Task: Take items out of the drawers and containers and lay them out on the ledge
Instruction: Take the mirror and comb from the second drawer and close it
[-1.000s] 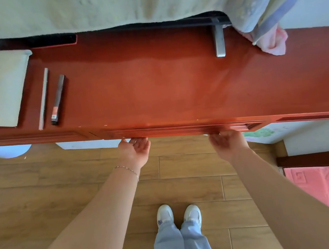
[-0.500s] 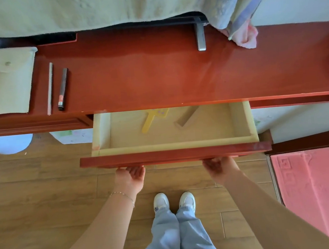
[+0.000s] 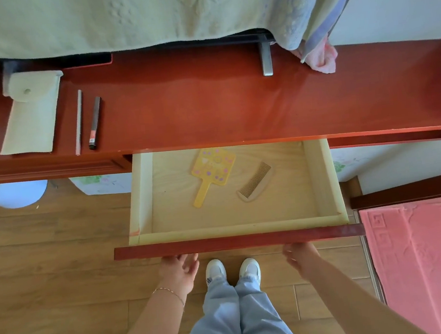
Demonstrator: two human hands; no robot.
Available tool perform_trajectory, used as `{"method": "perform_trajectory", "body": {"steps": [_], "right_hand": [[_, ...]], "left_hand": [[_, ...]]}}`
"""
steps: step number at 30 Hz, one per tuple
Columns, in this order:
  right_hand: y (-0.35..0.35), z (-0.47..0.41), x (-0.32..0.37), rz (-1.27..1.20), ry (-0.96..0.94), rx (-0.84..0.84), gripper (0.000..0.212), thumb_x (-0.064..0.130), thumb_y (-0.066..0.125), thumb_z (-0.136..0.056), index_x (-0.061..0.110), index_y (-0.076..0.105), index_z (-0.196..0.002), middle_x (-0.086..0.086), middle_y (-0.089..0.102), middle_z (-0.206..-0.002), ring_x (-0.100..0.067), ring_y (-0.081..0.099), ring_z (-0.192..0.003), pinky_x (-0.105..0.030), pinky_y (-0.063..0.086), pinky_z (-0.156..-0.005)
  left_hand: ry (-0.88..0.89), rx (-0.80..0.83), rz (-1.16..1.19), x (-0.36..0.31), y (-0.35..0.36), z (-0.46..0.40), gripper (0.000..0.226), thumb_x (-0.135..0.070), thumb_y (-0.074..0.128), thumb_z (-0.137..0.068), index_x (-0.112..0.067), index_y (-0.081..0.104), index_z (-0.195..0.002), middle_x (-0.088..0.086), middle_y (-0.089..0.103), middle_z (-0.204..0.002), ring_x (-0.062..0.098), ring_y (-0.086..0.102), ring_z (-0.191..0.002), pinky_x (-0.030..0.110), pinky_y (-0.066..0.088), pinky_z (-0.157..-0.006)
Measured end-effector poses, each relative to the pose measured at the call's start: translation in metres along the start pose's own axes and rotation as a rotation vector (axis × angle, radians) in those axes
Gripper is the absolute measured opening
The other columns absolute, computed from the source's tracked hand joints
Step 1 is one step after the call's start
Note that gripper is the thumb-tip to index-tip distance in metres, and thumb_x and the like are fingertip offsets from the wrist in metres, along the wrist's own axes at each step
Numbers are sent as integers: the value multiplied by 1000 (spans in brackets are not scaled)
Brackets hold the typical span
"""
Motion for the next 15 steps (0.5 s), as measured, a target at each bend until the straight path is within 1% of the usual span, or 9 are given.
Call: {"method": "perform_trajectory", "body": {"steps": [1, 3, 4, 6, 7, 8, 10, 13, 15], "right_hand": [[-1, 5, 8, 315, -70, -24, 9, 6, 44, -85, 10, 53, -83, -10, 56, -79, -23, 51, -69, -32, 42, -61], [7, 22, 20, 855, -193, 17, 25, 13, 41, -87, 8, 54, -108, -15, 61, -104, -29, 56, -87, -28, 42, -71], [15, 34, 26, 1060, -275, 68, 28, 15, 39, -90, 7, 53, -113, -16, 60, -116, -29, 57, -99, -28, 43, -78], [30, 71, 40, 1358, -480, 143, 25, 18, 35, -93, 9, 53, -109, -11, 57, -126, -29, 57, -109, -30, 47, -87], [34, 89, 47, 1403, -567, 160, 30, 22, 35, -93, 13, 54, -114, -6, 58, -126, -26, 57, -110, -32, 48, -88], [37, 107, 54, 1412, -635, 187, 34, 28, 35, -93, 21, 54, -121, -1, 59, -126, -22, 57, -111, -34, 48, -90], [45, 145, 70, 1394, -777, 259, 36, 34, 34, -94, 33, 52, -126, 6, 59, -124, -16, 56, -110, -32, 47, -89], [54, 186, 119, 1277, -1014, 226, 31, 30, 37, -96, 29, 59, -117, 8, 65, -104, -11, 59, -88, -23, 46, -73], [50, 188, 156, 1127, -1103, 100, 28, 28, 41, -95, 26, 61, -114, 6, 66, -100, -15, 61, -87, -29, 48, -73]], "left_hand": [[41, -27, -214, -2, -5, -4, 35, -13, 24, -98, -1, 50, -119, 16, 56, -118, 32, 53, -113, 37, 41, -96], [159, -35, -813, -10, -3, -1, 23, -13, 36, -96, -7, 57, -87, 9, 58, -90, 22, 57, -78, 33, 44, -74], [234, 23, -1172, -11, 9, 6, 24, -15, 39, -95, -13, 54, -77, 5, 57, -83, 17, 53, -70, 31, 43, -71], [340, 280, -1708, 6, 41, 34, 21, -25, 36, -95, -19, 54, -86, 0, 59, -89, 14, 54, -78, 28, 43, -76], [326, 426, -1794, 17, 54, 55, 24, -32, 34, -95, -22, 55, -98, -3, 62, -100, 11, 57, -89, 27, 44, -82], [261, 565, -1777, 27, 67, 82, 25, -38, 34, -95, -27, 54, -105, -5, 62, -109, 8, 57, -99, 26, 45, -88], [170, 751, -1667, 34, 92, 130, 23, -42, 38, -94, -31, 53, -107, -5, 62, -115, 8, 57, -107, 28, 44, -94], [375, 793, -1656, 7, 130, 159, 30, -47, 41, -94, -32, 57, -115, -10, 66, -103, 7, 61, -97, 28, 49, -91], [571, 677, -1609, -25, 152, 154, 28, -42, 42, -94, -28, 59, -111, -12, 66, -94, 3, 62, -86, 24, 51, -82]]}}
Point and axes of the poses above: each hand's wrist, its own z-axis away from the middle knuckle, its own y-axis out of the palm, x = y × z, the point moved 10 cm from there along -z, towards the middle knuckle
